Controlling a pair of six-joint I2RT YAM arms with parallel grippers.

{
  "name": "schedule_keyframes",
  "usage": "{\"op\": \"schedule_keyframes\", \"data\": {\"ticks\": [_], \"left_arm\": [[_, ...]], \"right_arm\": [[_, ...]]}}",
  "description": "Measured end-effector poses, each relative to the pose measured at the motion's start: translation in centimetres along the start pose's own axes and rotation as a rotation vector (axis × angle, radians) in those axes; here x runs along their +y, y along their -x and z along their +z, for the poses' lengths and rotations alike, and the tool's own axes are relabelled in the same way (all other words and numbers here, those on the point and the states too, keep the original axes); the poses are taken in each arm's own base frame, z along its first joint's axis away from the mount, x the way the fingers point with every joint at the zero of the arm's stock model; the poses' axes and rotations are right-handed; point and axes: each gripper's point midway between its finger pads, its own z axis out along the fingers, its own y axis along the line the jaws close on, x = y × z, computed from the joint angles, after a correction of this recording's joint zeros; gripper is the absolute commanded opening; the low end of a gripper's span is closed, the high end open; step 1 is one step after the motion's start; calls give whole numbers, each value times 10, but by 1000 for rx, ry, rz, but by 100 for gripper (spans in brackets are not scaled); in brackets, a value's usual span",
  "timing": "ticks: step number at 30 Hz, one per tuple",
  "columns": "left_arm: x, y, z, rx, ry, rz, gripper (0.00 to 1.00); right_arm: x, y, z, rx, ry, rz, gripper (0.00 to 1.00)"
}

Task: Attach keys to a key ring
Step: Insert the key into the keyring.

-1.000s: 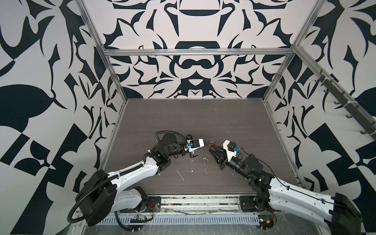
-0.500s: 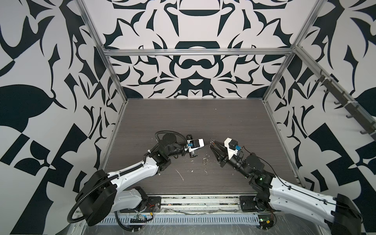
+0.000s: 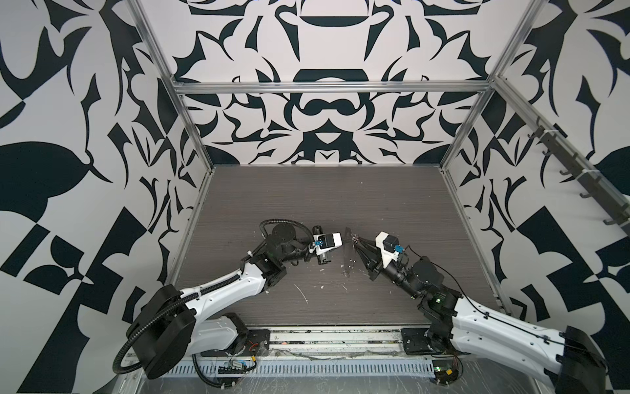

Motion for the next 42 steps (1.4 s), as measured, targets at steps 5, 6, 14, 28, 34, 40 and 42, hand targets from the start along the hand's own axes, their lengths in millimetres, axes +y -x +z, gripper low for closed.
{"op": "schedule_keyframes", "data": {"ticks": [5,6,14,28,34,40,42], "left_arm": [[0,0,0,-2,-2,0,0],[-1,1,0,-3,-3,1,0],[-1,2,0,-6,-8,2,0],[0,6,-1,-16,-2,9,0],[-1,6,-3,-27,7,-1,0],[0,5,-5,-37,24,-17,0],[-1,4,-6,-39,27,-22,0]], "right_arm": [[3,7,1,-13,14,-10,22],[3,7,1,-14,16,-12,21],[5,7,3,-8,27,-18,17],[5,14,-2,-29,27,-15,2],[5,14,-3,-32,27,-12,2],[5,12,-3,-28,31,4,2],[5,10,-3,-24,31,15,2]]}}
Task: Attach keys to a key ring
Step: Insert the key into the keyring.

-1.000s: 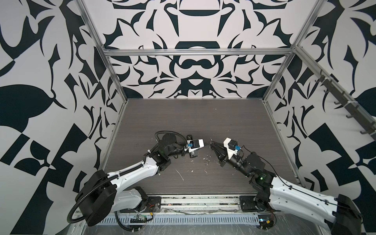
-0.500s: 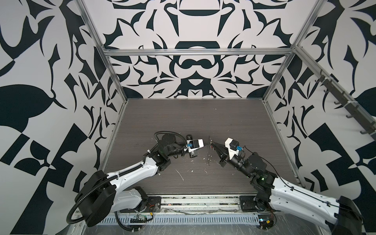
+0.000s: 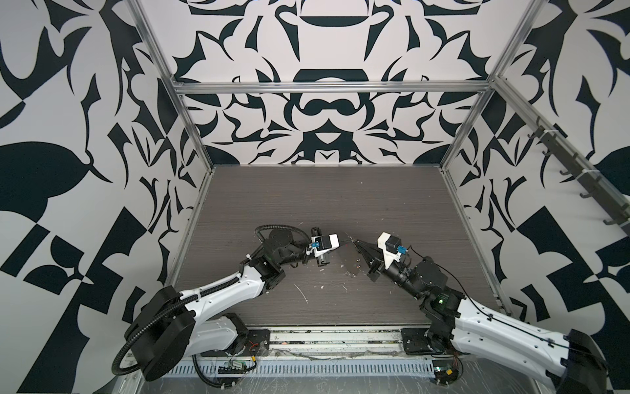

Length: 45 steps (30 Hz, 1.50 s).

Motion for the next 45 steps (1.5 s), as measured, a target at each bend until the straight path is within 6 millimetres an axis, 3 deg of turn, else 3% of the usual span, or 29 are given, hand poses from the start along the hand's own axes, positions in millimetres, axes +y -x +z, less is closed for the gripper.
{"op": "schedule_keyframes", "data": {"ticks": [12,13,15,19,25,38,45], "left_arm": [[-1,-3,-4,-14,23,-28,0],[0,-2,-4,-16,24,-28,2],[0,-2,-4,-19,25,-28,17],[6,11,-5,-64,55,0,29],[13,15,-5,-76,92,24,30],[16,6,11,47,9,75,29],[9,-18,12,133,-25,59,28]], "right_arm": [[3,-8,0,31,15,92,0],[3,-7,0,30,15,98,0],[3,-6,-1,33,15,103,0],[-3,-17,-4,94,-22,101,0],[-13,-39,-10,192,-80,84,0],[-33,-42,-13,227,-199,51,0],[-46,-42,-9,246,-275,16,0]]}}
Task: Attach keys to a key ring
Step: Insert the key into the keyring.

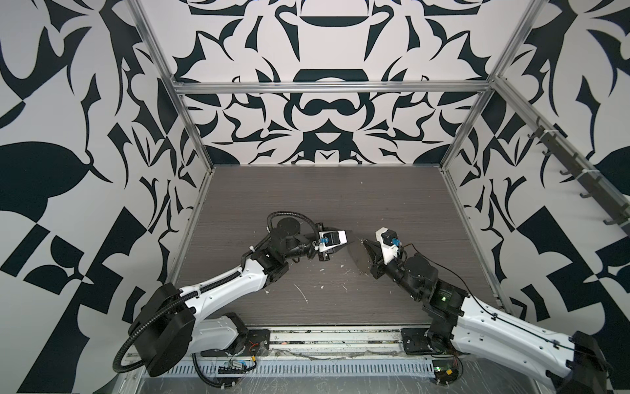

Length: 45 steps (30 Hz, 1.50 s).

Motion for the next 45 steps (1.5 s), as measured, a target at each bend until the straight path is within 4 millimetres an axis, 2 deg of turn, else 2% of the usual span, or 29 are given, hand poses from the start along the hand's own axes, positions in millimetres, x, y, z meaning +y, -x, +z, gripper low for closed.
{"op": "schedule_keyframes", "data": {"ticks": [5,10,16,21,28,38,45], "left_arm": [[-3,-9,1,36,-11,-9,26],[0,-8,4,51,-20,-7,25],[3,-12,14,83,-42,-5,25],[-8,-26,23,138,-94,-22,25],[-22,-30,42,192,-147,6,24],[-33,-42,50,251,-177,21,24],[-37,-43,58,267,-185,40,24]], "right_arm": [[-4,5,1,-29,-28,-7,0],[-10,-9,2,-20,-55,-18,0],[-20,-6,-7,-49,-100,-8,0],[-25,-1,-18,-93,-107,14,0],[-27,7,-24,-127,-107,31,0],[-24,1,-26,-128,-84,35,0],[-23,1,-27,-132,-72,37,0]]}}
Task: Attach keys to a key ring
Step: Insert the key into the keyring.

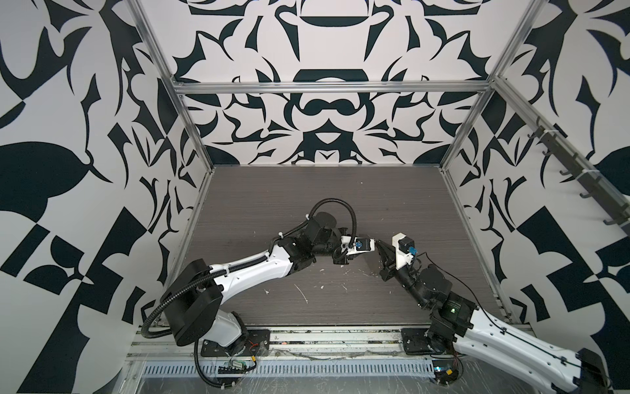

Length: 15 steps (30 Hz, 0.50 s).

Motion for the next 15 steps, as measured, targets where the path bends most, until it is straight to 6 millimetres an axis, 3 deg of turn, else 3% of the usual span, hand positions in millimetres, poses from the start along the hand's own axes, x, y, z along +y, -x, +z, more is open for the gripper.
{"op": "schedule_keyframes", "data": {"ticks": [15], "left_arm": [[0,-3,8,30,15,1,24]], "right_arm": [[8,-4,3,12,39,-2,0]]}}
